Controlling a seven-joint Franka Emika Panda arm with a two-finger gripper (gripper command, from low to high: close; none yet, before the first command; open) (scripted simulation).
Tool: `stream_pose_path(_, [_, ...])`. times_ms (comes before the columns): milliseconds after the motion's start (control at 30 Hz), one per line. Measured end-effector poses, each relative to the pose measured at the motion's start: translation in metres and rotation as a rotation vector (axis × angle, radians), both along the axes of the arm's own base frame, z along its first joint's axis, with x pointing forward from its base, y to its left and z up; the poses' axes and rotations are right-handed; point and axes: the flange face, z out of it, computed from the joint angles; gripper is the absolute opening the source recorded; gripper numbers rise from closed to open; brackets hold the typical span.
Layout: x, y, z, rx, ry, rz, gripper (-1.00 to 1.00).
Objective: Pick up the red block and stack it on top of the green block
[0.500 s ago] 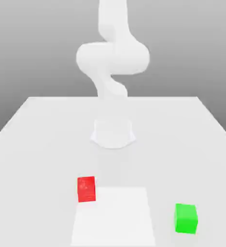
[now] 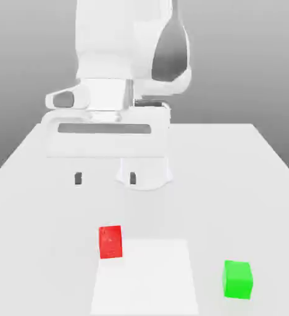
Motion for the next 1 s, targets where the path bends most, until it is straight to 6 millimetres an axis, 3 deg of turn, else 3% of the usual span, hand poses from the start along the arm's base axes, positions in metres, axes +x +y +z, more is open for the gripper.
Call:
stream_pose_path(100, [-0.033,-0.005,-0.071,0.009,0.113,0.022,0.00])
stream_pose_path(300, [-0.042,-0.006,-0.133,0.009,0.139,0.027,0.00])
stream_pose_path(333, [-0.043,-0.006,-0.139,0.009,0.140,0.027,-1.00])
stream_pose_path(567, [-0.043,-0.006,-0.139,0.010,0.140,0.027,-1.00])
stream_pose_path(800, [-0.043,-0.007,-0.085,0.011,0.140,0.023,-1.00])
stream_pose_path(867, [-0.029,0.013,-0.075,0.003,0.141,0.097,-1.00])
stream_pose_path(1000, [0.009,0.079,-0.063,-0.018,0.142,0.314,-1.00])
